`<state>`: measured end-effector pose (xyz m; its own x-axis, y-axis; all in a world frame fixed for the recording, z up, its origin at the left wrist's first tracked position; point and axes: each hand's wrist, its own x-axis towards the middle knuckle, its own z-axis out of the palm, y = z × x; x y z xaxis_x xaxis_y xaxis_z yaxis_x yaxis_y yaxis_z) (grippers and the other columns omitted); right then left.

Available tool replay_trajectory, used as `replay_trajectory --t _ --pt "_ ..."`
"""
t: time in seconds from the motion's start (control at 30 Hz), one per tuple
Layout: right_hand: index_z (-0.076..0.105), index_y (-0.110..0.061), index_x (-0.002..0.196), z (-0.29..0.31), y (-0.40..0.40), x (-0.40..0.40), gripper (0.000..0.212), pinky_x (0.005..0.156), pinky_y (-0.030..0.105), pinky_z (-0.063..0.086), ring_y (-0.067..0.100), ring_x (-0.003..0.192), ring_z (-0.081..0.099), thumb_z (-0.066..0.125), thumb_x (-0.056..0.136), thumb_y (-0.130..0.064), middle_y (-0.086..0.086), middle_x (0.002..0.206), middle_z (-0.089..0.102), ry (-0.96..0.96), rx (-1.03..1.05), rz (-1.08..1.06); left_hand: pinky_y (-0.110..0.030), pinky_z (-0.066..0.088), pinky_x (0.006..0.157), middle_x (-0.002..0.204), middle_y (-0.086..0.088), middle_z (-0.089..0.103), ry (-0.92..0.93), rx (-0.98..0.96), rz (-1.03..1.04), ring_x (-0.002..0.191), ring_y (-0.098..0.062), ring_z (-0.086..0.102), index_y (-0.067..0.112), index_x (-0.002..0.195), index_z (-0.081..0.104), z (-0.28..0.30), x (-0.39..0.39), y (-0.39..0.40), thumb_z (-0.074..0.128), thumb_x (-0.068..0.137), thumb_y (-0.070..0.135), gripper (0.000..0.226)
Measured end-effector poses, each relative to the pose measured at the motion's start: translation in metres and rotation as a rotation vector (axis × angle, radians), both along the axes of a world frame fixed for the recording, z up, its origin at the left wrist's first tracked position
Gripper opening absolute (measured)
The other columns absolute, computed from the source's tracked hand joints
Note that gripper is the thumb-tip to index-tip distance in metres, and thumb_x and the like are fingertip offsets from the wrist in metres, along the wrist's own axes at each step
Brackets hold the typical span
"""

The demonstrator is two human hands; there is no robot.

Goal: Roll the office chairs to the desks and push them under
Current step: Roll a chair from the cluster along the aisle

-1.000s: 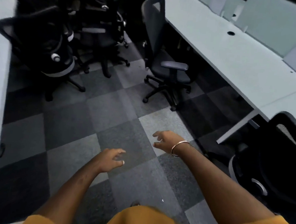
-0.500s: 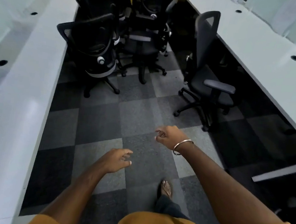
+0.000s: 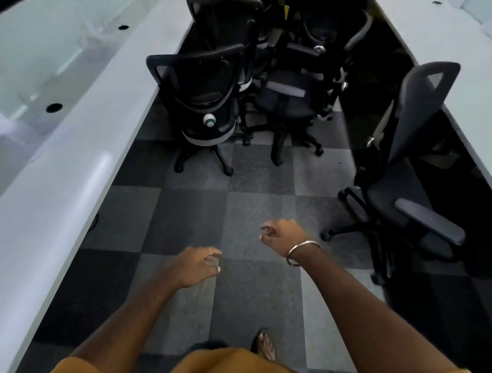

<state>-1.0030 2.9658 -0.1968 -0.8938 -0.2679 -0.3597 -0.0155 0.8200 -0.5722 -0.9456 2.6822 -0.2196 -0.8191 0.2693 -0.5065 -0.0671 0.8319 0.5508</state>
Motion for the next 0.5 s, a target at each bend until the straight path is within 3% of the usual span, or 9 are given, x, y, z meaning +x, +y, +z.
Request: replay_trajectory --t 0.13,0.27,0.4,0.5 --pt "0.068 -0.017 0.131 -0.002 -0.007 -0.061 0.039 0.095 0.030 0.052 0.020 0.111 0.069 0.068 0.096 -0.035 0.003 0.117 0.075 -0.007 -0.005 0.042 0.001 0.043 0.080 0.131 0.000 0.069 -0.003 0.043 0.048 0.108 -0.003 0.065 0.020 0.143 0.060 -0.008 -0.043 -0.006 0.072 0.097 0.029 0.048" --pt "0.069 -0.019 0.130 -0.011 -0.021 -0.121 0.038 0.095 0.029 0.051 0.018 0.111 0.068 0.069 0.096 -0.036 0.000 0.117 0.075 -0.014 0.015 0.084 -0.017 0.053 0.093 0.131 -0.003 0.071 -0.029 0.035 0.121 0.109 -0.008 0.069 0.018 0.142 0.062 -0.022 -0.092 -0.025 0.076 0.095 0.030 0.050" --pt "0.069 -0.022 0.129 -0.023 -0.040 -0.190 0.038 0.098 0.035 0.053 0.019 0.111 0.069 0.068 0.094 -0.039 -0.001 0.116 0.076 -0.046 0.052 0.108 -0.004 0.048 0.083 0.127 -0.006 0.072 -0.030 0.046 0.149 0.105 -0.009 0.069 0.015 0.138 0.064 -0.035 -0.156 -0.048 0.076 0.094 0.025 0.047" --pt "0.069 -0.022 0.129 -0.028 -0.062 -0.246 0.039 0.099 0.035 0.052 0.019 0.111 0.068 0.067 0.095 -0.039 -0.001 0.116 0.075 -0.056 0.091 0.111 -0.021 0.054 0.096 0.122 0.002 0.074 -0.051 0.064 0.194 0.106 -0.007 0.069 0.018 0.136 0.066 -0.045 -0.211 -0.074 0.076 0.094 0.031 0.045"
